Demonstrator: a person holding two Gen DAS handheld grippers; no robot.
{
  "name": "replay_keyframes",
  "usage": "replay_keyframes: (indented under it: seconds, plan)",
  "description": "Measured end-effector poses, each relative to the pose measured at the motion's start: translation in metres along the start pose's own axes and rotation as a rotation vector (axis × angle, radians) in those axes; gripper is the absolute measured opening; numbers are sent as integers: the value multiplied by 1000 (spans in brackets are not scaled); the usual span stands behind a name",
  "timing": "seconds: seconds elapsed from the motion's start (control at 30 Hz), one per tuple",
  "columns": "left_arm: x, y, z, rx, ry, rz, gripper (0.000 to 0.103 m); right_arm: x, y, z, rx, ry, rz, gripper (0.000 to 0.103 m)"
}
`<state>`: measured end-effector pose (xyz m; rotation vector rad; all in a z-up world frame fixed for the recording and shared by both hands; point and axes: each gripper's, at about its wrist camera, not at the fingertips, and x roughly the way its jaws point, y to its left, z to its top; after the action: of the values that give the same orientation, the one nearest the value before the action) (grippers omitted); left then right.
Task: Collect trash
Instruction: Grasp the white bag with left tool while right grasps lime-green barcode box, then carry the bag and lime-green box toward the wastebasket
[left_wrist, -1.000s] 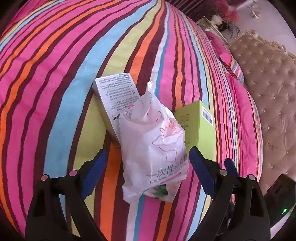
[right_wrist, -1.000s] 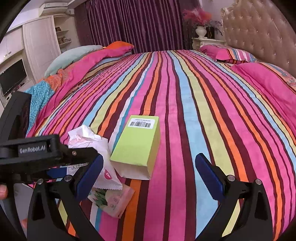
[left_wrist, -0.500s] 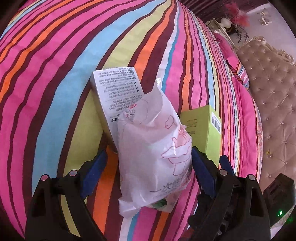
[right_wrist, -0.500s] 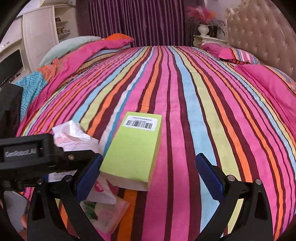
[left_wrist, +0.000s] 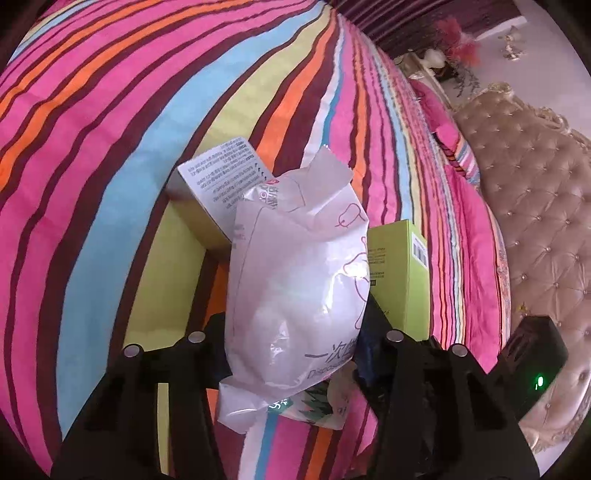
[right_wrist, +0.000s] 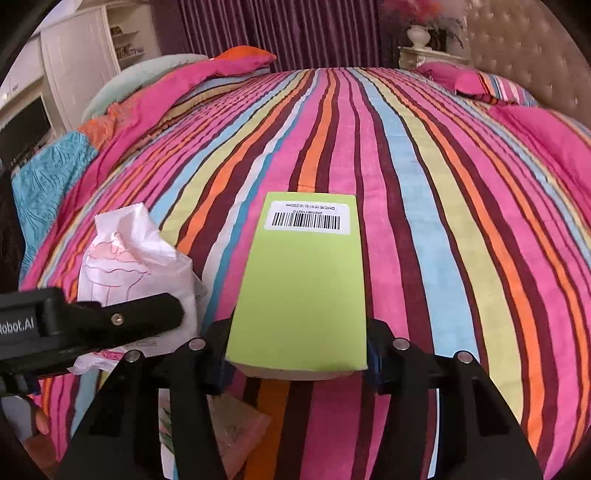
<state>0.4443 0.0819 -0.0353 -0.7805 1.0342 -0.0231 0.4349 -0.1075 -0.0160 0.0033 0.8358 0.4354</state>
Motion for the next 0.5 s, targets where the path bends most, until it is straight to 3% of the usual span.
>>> replay_keyframes:
  seconds: [0.5]
  plan:
    - [-46, 30, -29, 96, -90, -17, 47, -44, -34, -24, 122, -27, 11, 49]
